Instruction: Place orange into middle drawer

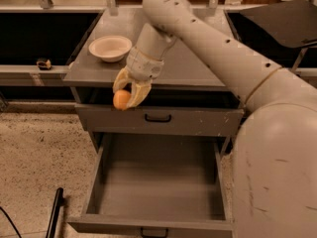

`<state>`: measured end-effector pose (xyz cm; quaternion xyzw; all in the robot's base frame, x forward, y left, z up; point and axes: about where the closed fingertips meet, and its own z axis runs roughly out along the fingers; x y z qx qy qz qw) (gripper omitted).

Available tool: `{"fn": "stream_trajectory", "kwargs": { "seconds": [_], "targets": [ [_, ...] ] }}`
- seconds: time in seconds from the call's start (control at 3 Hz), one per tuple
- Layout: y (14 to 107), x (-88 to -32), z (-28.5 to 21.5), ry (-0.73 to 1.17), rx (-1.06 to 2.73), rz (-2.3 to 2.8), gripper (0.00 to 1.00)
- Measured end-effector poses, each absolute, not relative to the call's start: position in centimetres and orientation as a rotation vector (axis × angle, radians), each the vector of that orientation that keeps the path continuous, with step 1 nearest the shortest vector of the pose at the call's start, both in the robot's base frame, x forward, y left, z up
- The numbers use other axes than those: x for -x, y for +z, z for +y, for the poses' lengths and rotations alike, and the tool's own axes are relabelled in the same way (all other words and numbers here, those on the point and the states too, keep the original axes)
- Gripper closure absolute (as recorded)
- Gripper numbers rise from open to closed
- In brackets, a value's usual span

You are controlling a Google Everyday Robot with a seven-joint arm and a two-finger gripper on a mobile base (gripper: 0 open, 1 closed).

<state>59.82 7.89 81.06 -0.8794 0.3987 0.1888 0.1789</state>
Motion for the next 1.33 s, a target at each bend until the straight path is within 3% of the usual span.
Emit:
{"fn": "stream_trajectory", "kwargs": {
  "seconds": [0.33, 1.0, 1.33],
  "targets": [
    [79.0, -56.8, 9.4, 0.54, 2.688, 0.894, 1.0],
    [78.4, -56.8, 10.5, 0.454, 2.738, 0.874, 1.0],
    [78.7, -56.1, 11.7, 0.171, 2.873, 0.87, 1.0]
  ]
}}
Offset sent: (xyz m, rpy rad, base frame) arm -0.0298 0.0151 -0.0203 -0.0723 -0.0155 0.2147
